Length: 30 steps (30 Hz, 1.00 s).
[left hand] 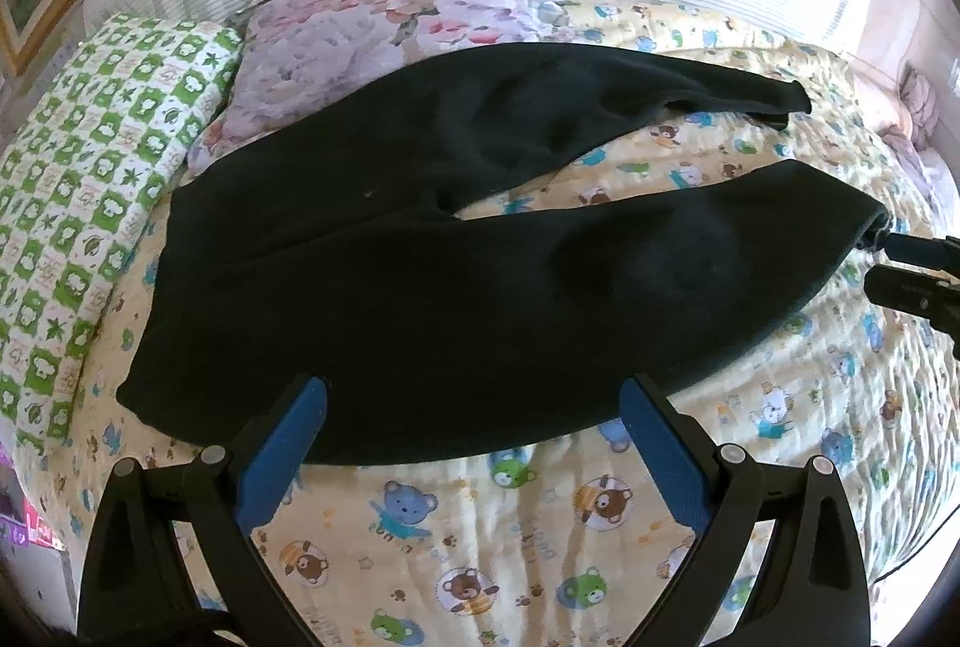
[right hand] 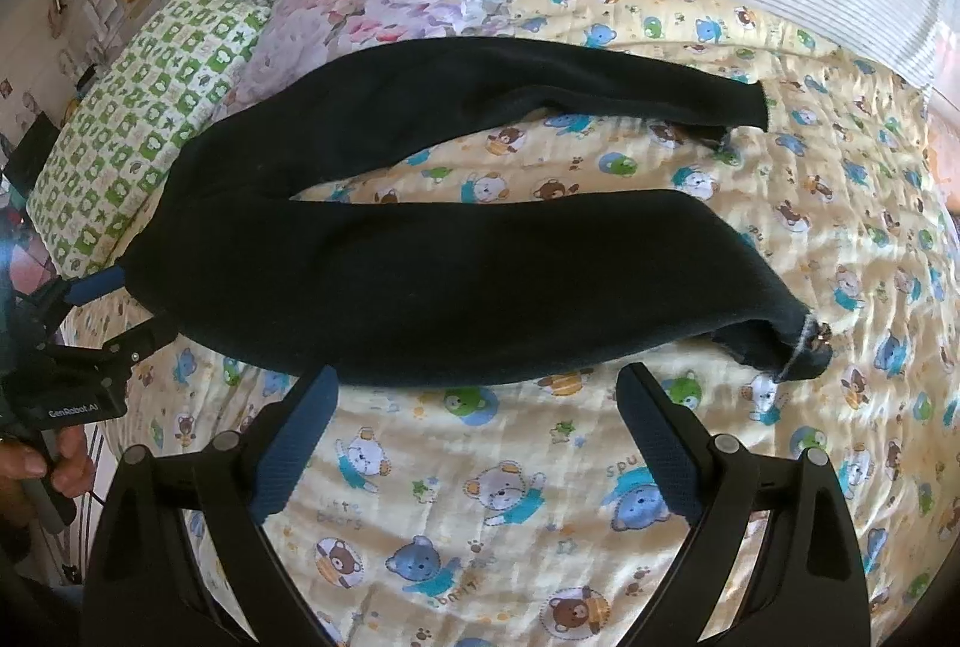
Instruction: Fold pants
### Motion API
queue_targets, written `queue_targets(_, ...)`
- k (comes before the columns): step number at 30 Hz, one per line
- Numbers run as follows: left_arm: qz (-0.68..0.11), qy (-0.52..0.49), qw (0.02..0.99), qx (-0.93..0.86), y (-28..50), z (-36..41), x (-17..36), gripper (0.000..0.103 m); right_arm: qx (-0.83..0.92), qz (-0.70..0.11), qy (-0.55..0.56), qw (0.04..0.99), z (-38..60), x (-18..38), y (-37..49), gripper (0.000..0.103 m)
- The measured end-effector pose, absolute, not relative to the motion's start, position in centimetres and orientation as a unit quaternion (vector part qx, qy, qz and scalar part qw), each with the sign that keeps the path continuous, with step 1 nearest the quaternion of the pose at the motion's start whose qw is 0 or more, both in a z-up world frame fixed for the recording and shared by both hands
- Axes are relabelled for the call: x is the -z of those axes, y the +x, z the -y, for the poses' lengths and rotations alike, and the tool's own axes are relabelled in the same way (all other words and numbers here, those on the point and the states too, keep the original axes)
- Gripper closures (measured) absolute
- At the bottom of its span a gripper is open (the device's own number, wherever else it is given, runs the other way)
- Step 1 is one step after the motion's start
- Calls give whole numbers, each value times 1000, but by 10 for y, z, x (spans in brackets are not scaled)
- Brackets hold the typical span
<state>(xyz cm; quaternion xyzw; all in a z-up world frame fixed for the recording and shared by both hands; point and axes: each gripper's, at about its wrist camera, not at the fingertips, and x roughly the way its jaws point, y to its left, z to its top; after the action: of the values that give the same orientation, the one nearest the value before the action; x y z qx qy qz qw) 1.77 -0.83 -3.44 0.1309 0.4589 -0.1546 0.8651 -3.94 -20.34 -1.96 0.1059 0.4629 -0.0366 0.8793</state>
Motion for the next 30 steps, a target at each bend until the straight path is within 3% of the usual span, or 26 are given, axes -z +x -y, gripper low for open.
queue_targets(10, -458, 140, 850, 221, 25, 53, 28, 4, 87, -475, 133, 866, 252, 14, -62, 9)
queue_targets(21, -446, 217, 786, 369, 75, 178, 21, 4, 143, -477, 162, 852, 317, 21, -83, 9)
queue_targets(23, -453, 224, 762, 406, 92, 204, 26, 4, 152, -481, 147, 851, 322, 26, -78, 17)
queue_targets(25, -474, 231, 727, 440, 109, 230, 35, 4, 157, -488, 145, 846, 329, 33, -73, 32)
queue_targets(30, -523, 246, 649, 494, 135, 282, 72, 4, 170, -503, 137, 836, 347, 57, -57, 59)
